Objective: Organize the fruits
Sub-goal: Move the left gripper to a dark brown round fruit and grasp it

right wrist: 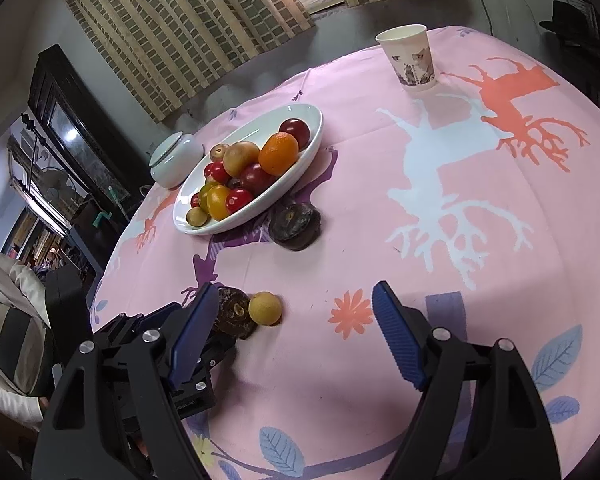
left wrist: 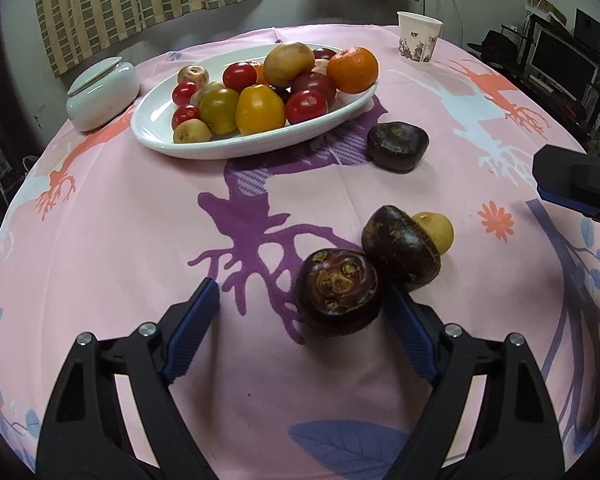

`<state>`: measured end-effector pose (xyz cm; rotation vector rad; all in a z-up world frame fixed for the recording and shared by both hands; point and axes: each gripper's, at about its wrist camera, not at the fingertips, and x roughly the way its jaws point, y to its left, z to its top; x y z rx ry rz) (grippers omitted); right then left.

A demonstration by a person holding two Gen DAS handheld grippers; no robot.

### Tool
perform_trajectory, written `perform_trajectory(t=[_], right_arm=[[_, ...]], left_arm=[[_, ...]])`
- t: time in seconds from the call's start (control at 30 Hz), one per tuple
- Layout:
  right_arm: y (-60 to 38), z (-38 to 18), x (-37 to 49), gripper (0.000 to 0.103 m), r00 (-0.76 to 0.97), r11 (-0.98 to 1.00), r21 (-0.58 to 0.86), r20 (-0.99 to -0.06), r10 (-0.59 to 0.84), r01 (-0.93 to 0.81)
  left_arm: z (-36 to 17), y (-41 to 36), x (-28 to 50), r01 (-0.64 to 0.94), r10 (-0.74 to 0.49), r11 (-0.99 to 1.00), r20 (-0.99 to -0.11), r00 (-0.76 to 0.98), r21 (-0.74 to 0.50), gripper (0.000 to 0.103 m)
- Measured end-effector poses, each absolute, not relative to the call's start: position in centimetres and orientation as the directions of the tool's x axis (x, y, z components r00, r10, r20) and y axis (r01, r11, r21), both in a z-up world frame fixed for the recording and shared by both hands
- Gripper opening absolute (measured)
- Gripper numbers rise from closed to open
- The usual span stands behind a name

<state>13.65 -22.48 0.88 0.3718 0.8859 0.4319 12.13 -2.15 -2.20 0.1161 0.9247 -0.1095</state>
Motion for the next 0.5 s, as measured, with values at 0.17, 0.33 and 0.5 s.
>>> perform_trajectory(t=[0.17, 0.33, 0.5], right_arm=[[-22.2, 0.9, 13.6, 0.080, 0.556, 0.857, 0.471, -0.662, 0.502, -0.212], [-22.0, 0.7, 13.6, 0.080, 0.556, 0.865, 0.453, -0.671, 0.491, -0.216], [-21.6, 0.7, 13.6, 0.080, 0.562, 0.877, 0.423, -0.678, 0.473, -0.227]], left_arm=[[-1.8, -2.9, 11.6, 0.204, -0.105, 0.979, -0.790, 0.603, 0.025, 0.043], [-1.8, -2.8, 11.4, 0.189, -0.097, 0.982, -0.795, 0.599, 0.023, 0.043], [-1.3, -1.3, 10.6, 0.166, -0.105, 0.986, -0.799, 0.592, -0.007, 0.043]])
